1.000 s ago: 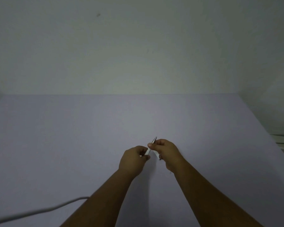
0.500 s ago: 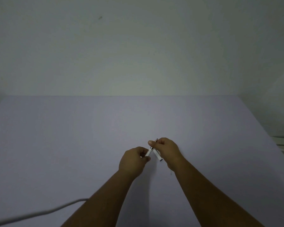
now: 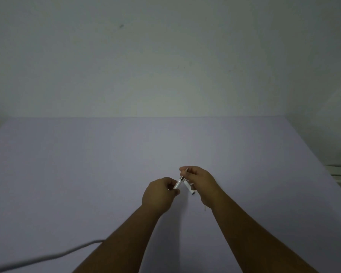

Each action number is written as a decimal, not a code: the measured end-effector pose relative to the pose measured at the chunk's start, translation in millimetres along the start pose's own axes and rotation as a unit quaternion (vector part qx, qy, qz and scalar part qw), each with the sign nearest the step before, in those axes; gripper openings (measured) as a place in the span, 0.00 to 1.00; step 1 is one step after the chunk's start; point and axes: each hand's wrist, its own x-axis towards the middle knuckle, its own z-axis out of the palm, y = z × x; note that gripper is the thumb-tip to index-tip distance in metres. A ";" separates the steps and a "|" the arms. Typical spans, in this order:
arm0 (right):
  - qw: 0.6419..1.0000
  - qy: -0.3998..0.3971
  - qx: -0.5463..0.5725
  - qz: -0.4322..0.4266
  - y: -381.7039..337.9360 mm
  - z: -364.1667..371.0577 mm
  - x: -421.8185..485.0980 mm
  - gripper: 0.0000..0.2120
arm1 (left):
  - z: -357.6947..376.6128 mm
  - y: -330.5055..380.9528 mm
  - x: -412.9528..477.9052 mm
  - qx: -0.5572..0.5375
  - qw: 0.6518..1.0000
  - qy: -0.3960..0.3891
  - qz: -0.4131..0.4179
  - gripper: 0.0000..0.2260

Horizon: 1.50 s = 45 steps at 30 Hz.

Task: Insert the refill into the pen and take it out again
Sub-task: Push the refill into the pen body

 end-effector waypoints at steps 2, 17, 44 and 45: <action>1.000 0.018 -0.021 -0.004 2.0 0.7 -0.3 0.05 | -0.2 0.5 0.5 0.011 1.000 -0.001 0.004 0.12; 0.999 0.003 -0.008 0.031 -3.0 -0.9 1.6 0.07 | -2.1 6.2 2.7 0.015 1.000 -0.002 -0.001 0.11; 0.999 0.025 -0.001 0.033 -6.1 2.1 5.6 0.04 | -1.4 9.3 2.1 0.003 1.000 0.005 -0.023 0.10; 0.999 0.028 -0.008 0.027 -6.9 2.0 5.2 0.05 | -1.1 9.3 1.9 0.005 1.000 0.006 -0.022 0.10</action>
